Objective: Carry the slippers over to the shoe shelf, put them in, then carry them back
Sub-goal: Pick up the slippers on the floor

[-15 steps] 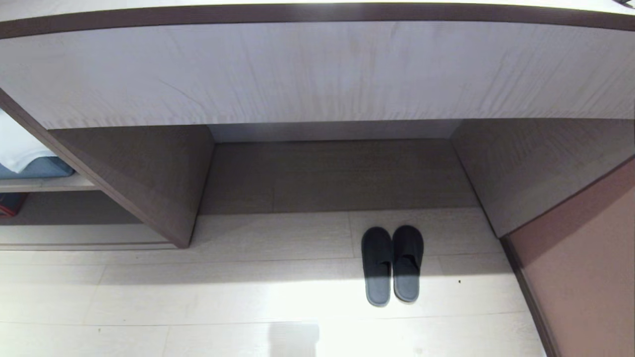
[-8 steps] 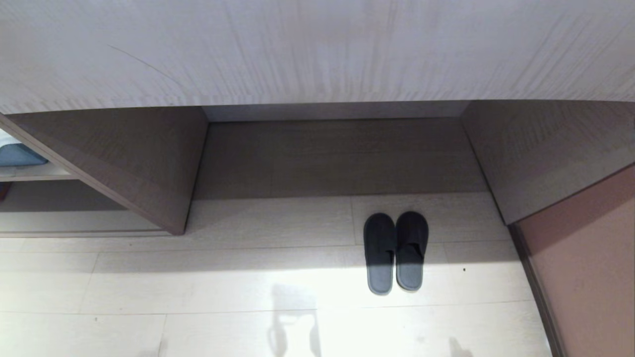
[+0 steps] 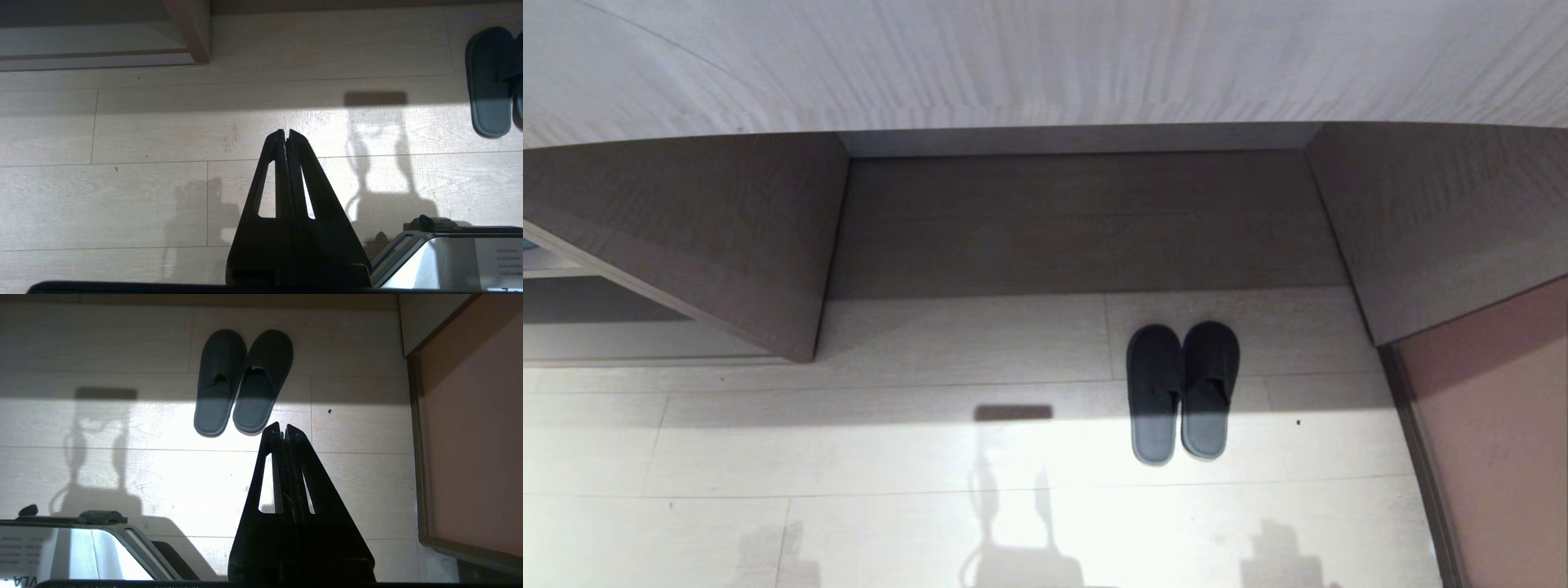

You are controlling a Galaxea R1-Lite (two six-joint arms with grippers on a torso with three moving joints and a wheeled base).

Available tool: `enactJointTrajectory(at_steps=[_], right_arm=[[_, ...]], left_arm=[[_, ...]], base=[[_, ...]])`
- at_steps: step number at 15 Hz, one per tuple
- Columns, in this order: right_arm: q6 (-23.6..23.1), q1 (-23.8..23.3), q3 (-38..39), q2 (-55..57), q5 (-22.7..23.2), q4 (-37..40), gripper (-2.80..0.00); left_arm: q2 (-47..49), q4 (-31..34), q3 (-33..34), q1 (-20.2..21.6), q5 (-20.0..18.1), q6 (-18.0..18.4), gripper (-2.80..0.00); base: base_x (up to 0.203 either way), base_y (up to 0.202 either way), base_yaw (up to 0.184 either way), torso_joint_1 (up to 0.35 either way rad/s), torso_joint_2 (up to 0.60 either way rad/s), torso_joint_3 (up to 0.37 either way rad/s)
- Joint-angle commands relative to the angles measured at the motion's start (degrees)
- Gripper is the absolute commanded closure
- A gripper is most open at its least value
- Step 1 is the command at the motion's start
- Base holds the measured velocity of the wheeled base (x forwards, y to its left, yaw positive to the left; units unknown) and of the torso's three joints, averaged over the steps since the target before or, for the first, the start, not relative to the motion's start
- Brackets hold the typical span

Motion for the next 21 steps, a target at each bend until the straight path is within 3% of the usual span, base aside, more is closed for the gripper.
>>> enactJointTrajectory(at_steps=[1,21], right_arm=[[-0.1,0.0,0.0,0.1,0.0,0.0,0.00],[-0.4,0.0,0.0,0.1,0.0,0.0,0.00]], left_arm=[[0.1,0.0,0.0,0.0,0.0,-0.1,0.00],[0.1,0.0,0.0,0.0,0.0,0.0,0.00]], base=[[0.000,0.000,0.000,-0.007,0.01,-0.203],[0.000,0.000,0.000,0.000,0.00,-0.198]])
